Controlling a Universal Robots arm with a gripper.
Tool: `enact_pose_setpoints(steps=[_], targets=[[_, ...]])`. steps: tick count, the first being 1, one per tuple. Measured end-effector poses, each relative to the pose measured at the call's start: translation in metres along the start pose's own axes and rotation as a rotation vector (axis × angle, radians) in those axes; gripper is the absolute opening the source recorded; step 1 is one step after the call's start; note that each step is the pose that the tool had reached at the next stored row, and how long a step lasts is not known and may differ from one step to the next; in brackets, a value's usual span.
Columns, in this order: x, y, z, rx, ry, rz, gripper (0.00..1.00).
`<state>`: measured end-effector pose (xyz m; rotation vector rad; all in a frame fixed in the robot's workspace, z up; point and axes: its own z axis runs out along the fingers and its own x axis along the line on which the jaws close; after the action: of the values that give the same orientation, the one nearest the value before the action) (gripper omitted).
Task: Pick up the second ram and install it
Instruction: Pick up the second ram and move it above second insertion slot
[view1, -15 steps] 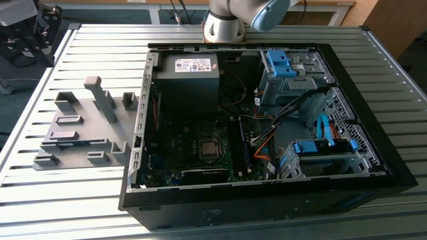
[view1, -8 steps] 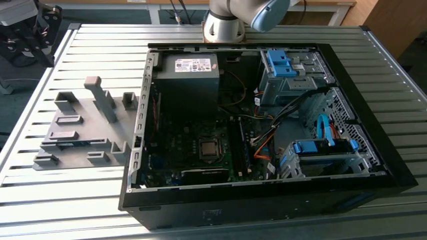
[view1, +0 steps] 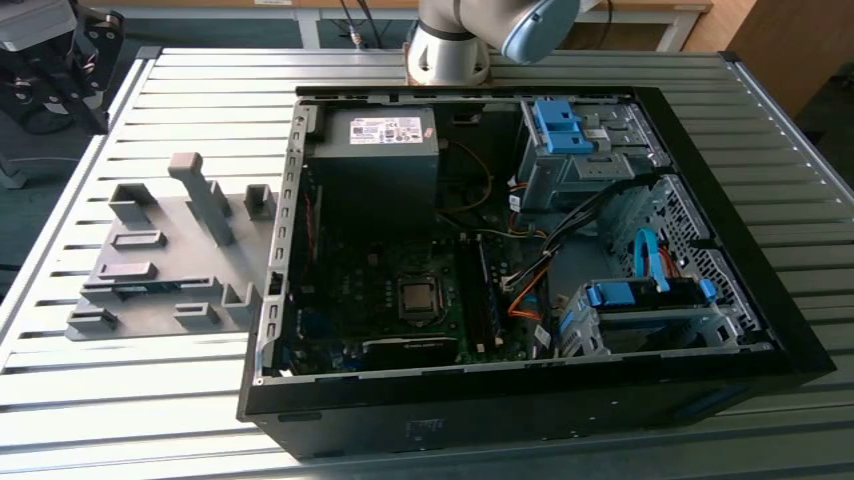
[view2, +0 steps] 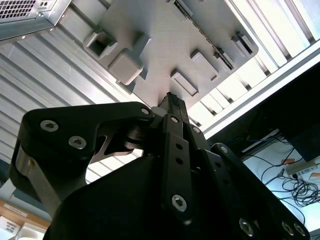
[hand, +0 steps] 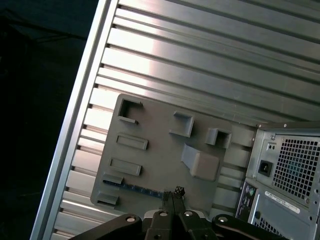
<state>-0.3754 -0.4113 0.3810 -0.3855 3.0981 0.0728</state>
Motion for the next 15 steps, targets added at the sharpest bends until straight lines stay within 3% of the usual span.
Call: enact_pose_setpoints(steps=[15], targets=[[0.0000,0.0000,0.0000,-0.0003,0.0005,-0.012,0.11]])
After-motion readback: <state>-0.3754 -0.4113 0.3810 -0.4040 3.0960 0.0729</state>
